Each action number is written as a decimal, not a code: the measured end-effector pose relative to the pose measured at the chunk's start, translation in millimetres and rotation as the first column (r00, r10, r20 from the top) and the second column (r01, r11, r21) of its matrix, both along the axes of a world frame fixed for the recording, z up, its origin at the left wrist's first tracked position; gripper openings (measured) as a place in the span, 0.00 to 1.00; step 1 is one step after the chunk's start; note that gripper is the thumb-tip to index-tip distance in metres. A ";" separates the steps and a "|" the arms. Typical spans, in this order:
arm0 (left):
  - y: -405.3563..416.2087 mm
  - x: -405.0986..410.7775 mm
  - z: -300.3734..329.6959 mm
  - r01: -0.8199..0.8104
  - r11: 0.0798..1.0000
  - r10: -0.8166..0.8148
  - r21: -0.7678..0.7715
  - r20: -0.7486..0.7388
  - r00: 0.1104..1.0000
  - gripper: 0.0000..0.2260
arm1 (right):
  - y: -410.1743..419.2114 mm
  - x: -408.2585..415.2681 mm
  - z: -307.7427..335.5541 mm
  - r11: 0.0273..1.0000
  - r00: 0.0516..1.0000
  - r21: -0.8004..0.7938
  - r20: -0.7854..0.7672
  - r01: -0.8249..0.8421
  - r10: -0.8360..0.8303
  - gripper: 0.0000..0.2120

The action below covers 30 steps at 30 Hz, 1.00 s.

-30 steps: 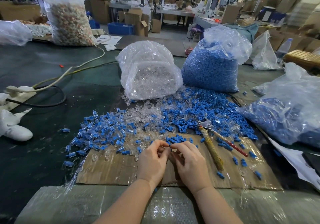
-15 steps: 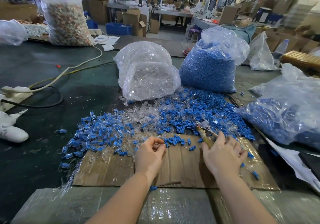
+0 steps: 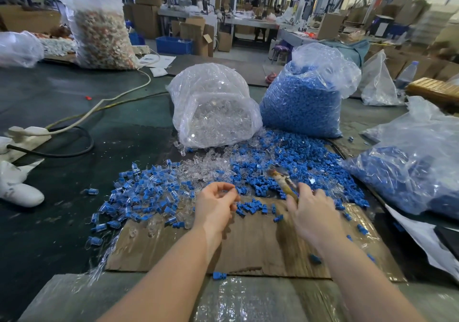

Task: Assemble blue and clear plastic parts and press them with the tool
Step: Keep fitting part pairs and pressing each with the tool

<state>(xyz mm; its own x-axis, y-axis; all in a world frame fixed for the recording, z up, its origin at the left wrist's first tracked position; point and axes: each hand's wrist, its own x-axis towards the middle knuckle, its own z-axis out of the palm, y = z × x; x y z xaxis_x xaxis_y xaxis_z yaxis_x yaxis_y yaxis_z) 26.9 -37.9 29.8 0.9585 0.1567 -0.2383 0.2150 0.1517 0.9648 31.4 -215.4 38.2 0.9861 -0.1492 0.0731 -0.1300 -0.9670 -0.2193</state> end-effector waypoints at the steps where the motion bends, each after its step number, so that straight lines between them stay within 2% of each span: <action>1: 1.5 3.4 2.8 -0.017 0.999 0.016 -0.041 -0.017 1.000 0.03 | 4.6 -0.3 7.8 0.972 0.995 0.228 -0.058 -0.065 0.080 0.14; 2: 2.5 6.7 5.1 -0.035 0.997 0.033 -0.075 -0.029 0.999 0.03 | 9.9 -2.1 15.8 0.886 0.982 0.457 -0.120 -0.077 0.147 0.13; 3: 3.7 9.5 6.9 -0.052 0.995 0.049 -0.089 -0.034 0.998 0.03 | 14.5 -4.8 23.2 0.783 0.966 0.620 -0.173 -0.046 0.193 0.12; 4: 4.5 12.4 7.9 -0.064 0.995 0.062 -0.081 -0.034 0.998 0.03 | 18.5 -7.9 29.6 0.698 0.948 0.716 -0.224 0.002 0.227 0.11; 6: 6.5 16.9 9.0 -0.088 0.995 0.087 -0.047 -0.020 0.996 0.03 | 25.6 -14.0 37.8 0.592 0.906 0.800 -0.318 0.098 0.280 0.11; 10: 11.9 20.8 8.5 -0.135 0.991 0.135 -0.010 -0.006 0.991 0.03 | 31.1 -17.6 39.6 0.467 0.858 0.859 -0.392 0.212 0.331 0.14; 13: 14.1 21.2 8.1 -0.151 0.988 0.151 -0.004 -0.006 0.988 0.03 | 30.9 -19.0 37.4 0.472 0.837 0.861 -0.394 0.191 0.379 0.06; 18: 15.3 21.0 8.6 -0.157 0.987 0.157 0.027 -0.004 0.988 0.03 | 33.5 -18.8 36.6 0.597 0.820 0.791 -0.428 0.135 0.381 0.09; 30: 12.5 25.3 7.8 -0.166 0.984 0.166 0.063 0.002 0.986 0.02 | 32.4 -19.5 37.6 0.582 0.801 0.804 -0.427 0.122 0.421 0.07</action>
<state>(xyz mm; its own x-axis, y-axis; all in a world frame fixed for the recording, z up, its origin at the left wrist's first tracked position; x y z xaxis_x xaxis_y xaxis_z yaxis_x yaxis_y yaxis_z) 52.2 -25.4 37.5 0.9172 0.3284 -0.2256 0.1946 0.1250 0.9729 11.9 -183.0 75.8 0.8141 0.2772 -0.5103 -0.3509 -0.4654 -0.8126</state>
